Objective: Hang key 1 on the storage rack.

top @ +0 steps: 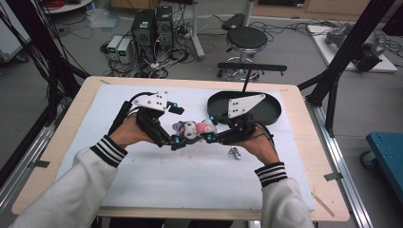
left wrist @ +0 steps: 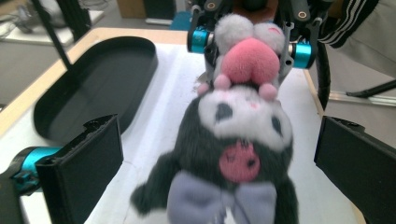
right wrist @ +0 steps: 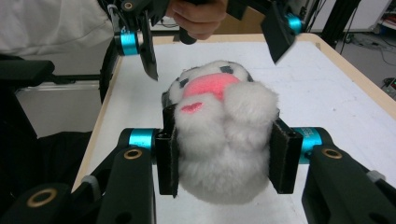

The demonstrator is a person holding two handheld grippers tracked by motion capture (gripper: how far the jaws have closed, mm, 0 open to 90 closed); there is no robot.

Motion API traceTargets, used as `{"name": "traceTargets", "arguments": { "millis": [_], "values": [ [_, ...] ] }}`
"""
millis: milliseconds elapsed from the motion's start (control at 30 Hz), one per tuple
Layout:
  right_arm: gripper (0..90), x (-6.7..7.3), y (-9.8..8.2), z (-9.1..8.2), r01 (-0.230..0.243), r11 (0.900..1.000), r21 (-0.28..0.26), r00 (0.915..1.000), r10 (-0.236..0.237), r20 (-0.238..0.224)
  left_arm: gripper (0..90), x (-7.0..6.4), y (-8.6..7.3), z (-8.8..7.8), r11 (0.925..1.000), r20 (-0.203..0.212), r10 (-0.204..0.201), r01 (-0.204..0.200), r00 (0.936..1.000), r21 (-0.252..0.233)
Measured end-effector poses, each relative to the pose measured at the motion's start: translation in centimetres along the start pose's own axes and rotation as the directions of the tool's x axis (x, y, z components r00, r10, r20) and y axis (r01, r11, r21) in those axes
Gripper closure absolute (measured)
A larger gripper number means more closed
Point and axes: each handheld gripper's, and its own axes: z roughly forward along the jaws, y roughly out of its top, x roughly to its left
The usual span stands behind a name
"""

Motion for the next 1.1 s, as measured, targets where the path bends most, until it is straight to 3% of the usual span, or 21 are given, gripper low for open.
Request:
{"name": "traceTargets", "arguments": {
  "millis": [133, 333, 400, 500, 567, 700, 800, 833, 900, 1033, 1100],
  "values": [
    [55.0, -0.2, -0.1, -0.7, -0.020, 1.000, -0.015, 0.9992, 0.021, 0.035, 1.7, 0.0, -1.3, -1.6, 0.9997, -0.062, -0.024, 0.024, 0.9977, -0.005],
    [54.8, -0.5, -0.3, -2.0, -0.054, 0.997, -0.057, 0.9952, 0.058, 0.078, 1.7, 0.0, -3.3, -3.9, 0.9971, -0.156, -0.069, 0.063, 0.9854, -0.042],
    [54.8, -0.7, -0.4, -2.5, -0.079, 0.994, -0.076, 0.9892, 0.088, 0.117, 1.7, 0.0, -3.8, -4.5, 0.9963, -0.172, -0.077, 0.069, 0.9820, -0.050],
    [54.7, -0.8, -0.4, -2.8, -0.097, 0.991, -0.096, 0.9843, 0.110, 0.138, 1.7, -0.2, -4.4, -5.2, 0.9953, -0.203, -0.084, 0.073, 0.9756, -0.063],
    [54.7, -0.9, -0.5, -3.4, -0.123, 0.985, -0.118, 0.9753, 0.142, 0.169, 1.7, -0.3, -4.9, -5.6, 0.9943, -0.220, -0.092, 0.078, 0.9710, -0.072],
    [54.7, -0.9, -0.6, -3.9, -0.123, 0.984, -0.130, 0.9694, 0.147, 0.197, 1.7, -0.5, -5.8, -6.2, 0.9927, -0.244, -0.103, 0.084, 0.9642, -0.087],
    [54.7, -0.8, -0.8, -4.6, -0.132, 0.981, -0.146, 0.9547, 0.165, 0.248, 1.7, -0.7, -6.4, -6.7, 0.9917, -0.264, -0.114, 0.093, 0.9579, -0.088],
    [54.7, -0.8, -0.8, -4.6, -0.132, 0.981, -0.146, 0.9547, 0.165, 0.248, 1.7, -0.7, -6.6, -6.9, 0.9908, -0.273, -0.120, 0.097, 0.9546, -0.094],
    [54.7, -0.8, -1.0, -5.0, -0.139, 0.977, -0.163, 0.9453, 0.180, 0.272, 1.7, -1.0, -7.0, -7.4, 0.9877, -0.296, -0.121, 0.085, 0.9477, -0.131],
    [54.6, -1.0, -1.4, -5.8, -0.153, 0.969, -0.192, 0.9264, 0.208, 0.314, 1.7, -1.3, -8.0, -8.2, 0.9847, -0.330, -0.133, 0.087, 0.9347, -0.151],
    [54.6, -1.1, -1.4, -6.2, -0.158, 0.966, -0.205, 0.9121, 0.223, 0.344, 1.7, -1.6, -8.6, -8.6, 0.9815, -0.343, -0.145, 0.091, 0.9279, -0.168]
  ]
}}
